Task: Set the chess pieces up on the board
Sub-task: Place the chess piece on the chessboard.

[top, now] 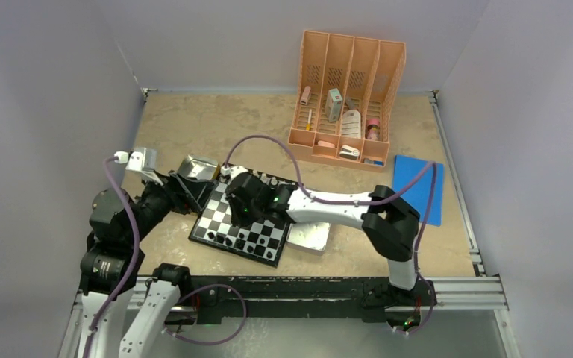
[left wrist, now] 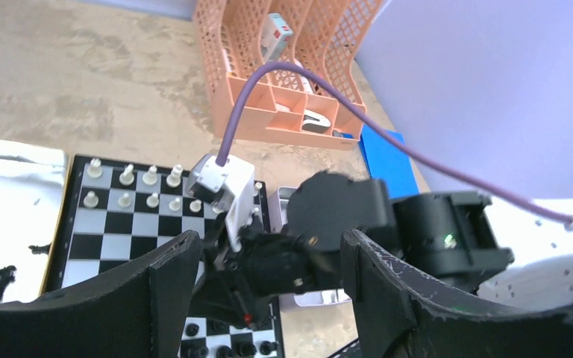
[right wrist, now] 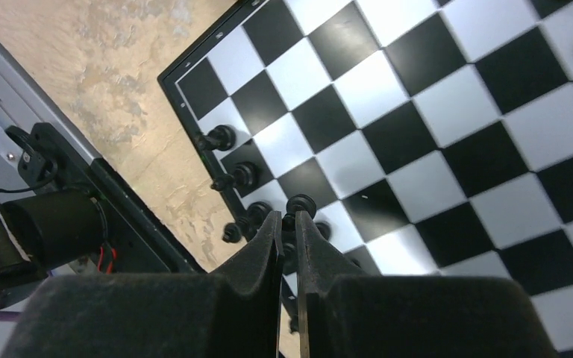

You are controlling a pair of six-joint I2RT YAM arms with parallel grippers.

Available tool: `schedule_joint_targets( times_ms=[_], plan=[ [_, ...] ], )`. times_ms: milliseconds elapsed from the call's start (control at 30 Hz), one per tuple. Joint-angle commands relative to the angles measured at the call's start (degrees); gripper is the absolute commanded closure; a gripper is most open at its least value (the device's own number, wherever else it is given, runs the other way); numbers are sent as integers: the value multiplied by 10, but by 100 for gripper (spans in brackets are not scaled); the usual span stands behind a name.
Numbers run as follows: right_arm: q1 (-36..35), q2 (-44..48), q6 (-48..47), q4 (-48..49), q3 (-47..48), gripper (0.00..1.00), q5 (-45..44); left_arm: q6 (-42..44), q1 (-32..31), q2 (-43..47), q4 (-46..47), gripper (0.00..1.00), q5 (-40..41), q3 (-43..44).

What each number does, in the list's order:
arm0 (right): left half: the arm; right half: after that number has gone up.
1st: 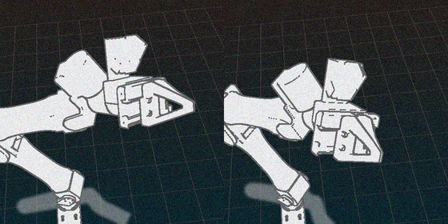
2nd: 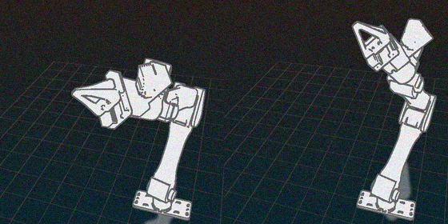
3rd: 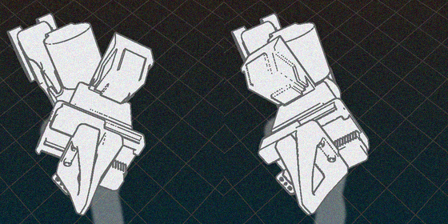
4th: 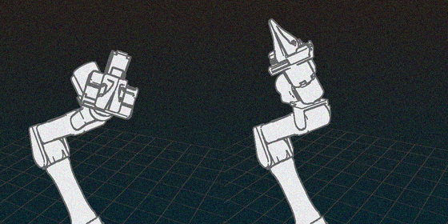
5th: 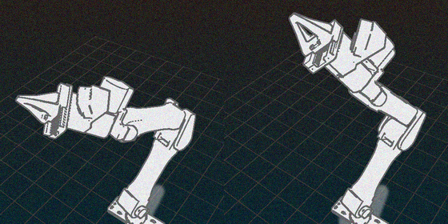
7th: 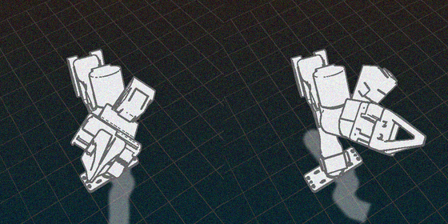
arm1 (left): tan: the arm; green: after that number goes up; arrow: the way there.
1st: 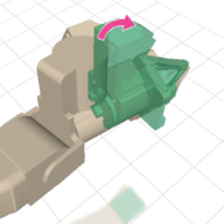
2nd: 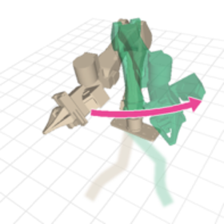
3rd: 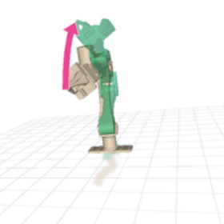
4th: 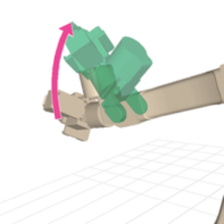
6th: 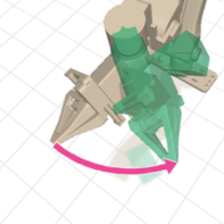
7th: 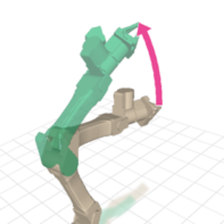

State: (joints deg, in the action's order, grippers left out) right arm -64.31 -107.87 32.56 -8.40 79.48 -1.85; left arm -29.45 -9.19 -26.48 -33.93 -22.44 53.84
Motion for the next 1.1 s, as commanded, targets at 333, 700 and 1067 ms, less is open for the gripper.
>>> schedule_joint_targets(
  times_ms=[333,700,1067],
  plan=[
    [-41,-73,-4,-42,87,90,-71,-70,-3,38,-101,30,166,105],
    [-42,-87,-3,-40,89,89,-50,-70,-3,31,-111,29,166,108],
    [-43,-92,-1,-42,86,84,-51,-73,-3,40,-119,29,171,94]
  ],
)
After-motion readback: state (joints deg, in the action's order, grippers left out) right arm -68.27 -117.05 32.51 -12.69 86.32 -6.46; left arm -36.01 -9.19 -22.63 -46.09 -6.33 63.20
